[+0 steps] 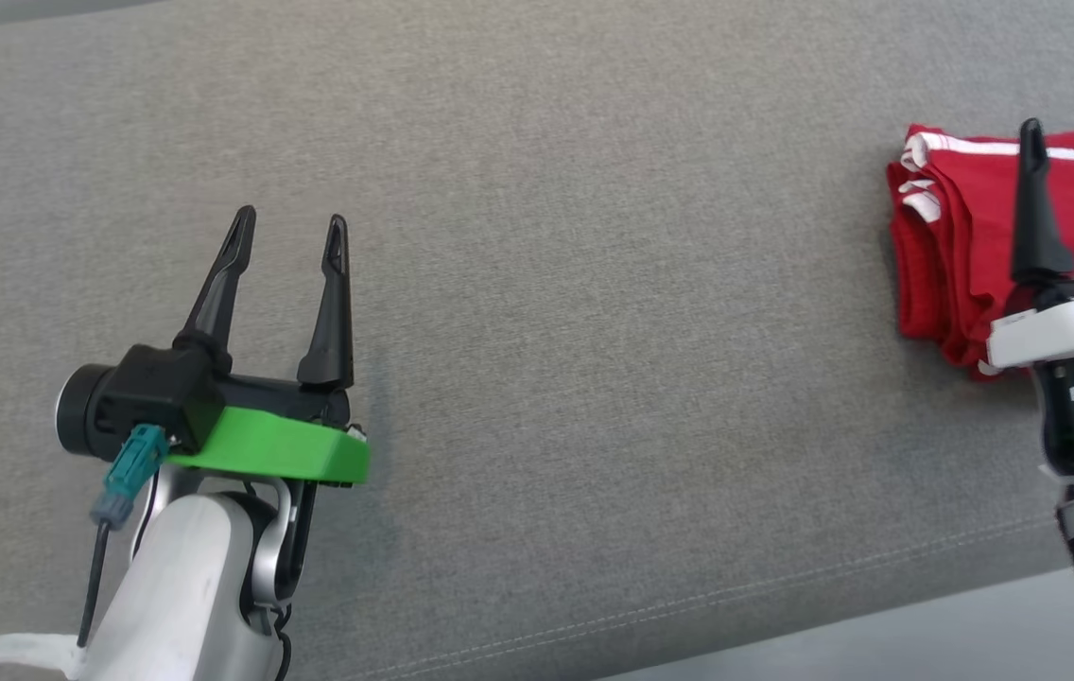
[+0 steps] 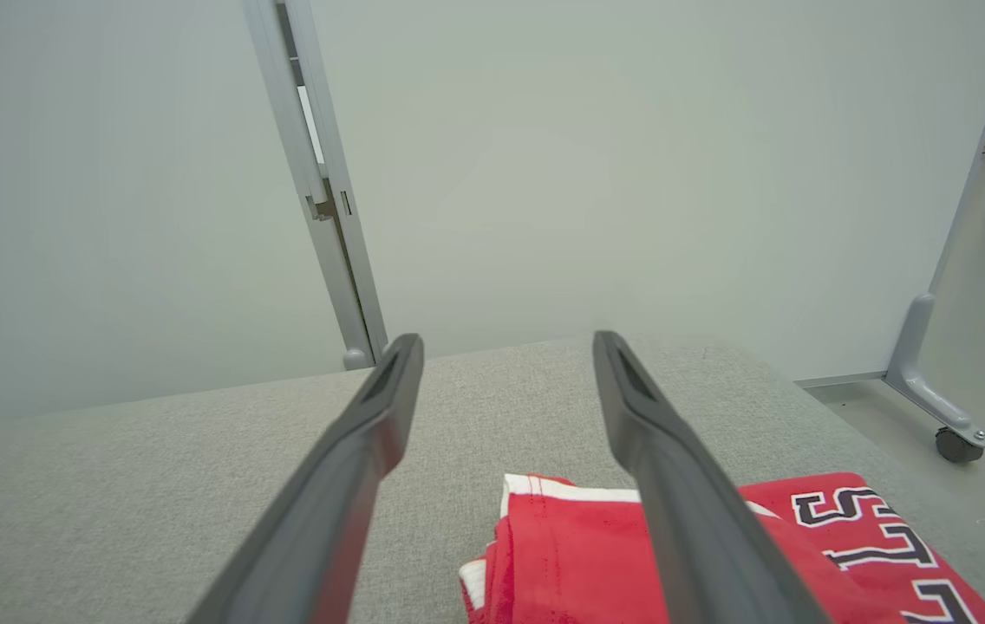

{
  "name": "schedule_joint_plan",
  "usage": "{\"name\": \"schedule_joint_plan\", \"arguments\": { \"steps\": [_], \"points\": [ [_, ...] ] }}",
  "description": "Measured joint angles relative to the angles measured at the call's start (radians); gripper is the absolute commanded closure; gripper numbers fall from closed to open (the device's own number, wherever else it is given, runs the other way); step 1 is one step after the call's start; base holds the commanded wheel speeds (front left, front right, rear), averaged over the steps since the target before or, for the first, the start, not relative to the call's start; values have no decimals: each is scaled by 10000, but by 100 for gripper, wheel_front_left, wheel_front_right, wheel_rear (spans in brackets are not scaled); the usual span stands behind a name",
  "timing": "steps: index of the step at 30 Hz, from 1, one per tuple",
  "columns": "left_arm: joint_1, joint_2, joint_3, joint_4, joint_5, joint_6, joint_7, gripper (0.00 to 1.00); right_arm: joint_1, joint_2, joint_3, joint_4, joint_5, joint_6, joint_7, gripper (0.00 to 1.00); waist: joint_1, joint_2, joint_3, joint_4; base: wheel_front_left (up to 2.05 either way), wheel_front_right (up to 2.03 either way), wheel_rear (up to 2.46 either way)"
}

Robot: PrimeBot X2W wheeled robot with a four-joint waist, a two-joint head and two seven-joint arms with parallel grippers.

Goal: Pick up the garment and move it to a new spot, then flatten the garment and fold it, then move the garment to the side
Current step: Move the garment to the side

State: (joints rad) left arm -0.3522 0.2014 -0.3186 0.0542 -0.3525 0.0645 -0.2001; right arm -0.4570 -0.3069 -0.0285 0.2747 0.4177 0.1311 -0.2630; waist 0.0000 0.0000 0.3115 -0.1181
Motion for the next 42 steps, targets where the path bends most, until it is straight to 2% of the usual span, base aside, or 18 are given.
{"name": "schedule_joint_plan", "arguments": {
  "steps": [6, 14, 26, 42],
  "points": [
    [338, 42, 263, -117, -134, 245, -173, 0, 825, 1035, 558, -1576, -650, 0, 0, 0, 0, 0, -323, 501, 0, 0, 0],
    [1076, 46, 512, -56, -314, 428, -374, 0, 1972, 1870, 1011, -2115, -1476, 2, 150, 0, 0, 0, -915, 1197, 0, 0, 0],
    [2132, 113, 424, 176, -339, 495, -476, 0, 3516, 2370, 715, -2343, -2374, 2, 372, 0, -1, 0, -1911, 1715, 0, 0, 0],
    [2932, 247, 249, 792, -307, 585, -523, 0, 5065, 2550, -228, -2836, -2823, 0, 980, 0, -1, 0, -2937, 1795, 0, 0, 0]
  ]
}}
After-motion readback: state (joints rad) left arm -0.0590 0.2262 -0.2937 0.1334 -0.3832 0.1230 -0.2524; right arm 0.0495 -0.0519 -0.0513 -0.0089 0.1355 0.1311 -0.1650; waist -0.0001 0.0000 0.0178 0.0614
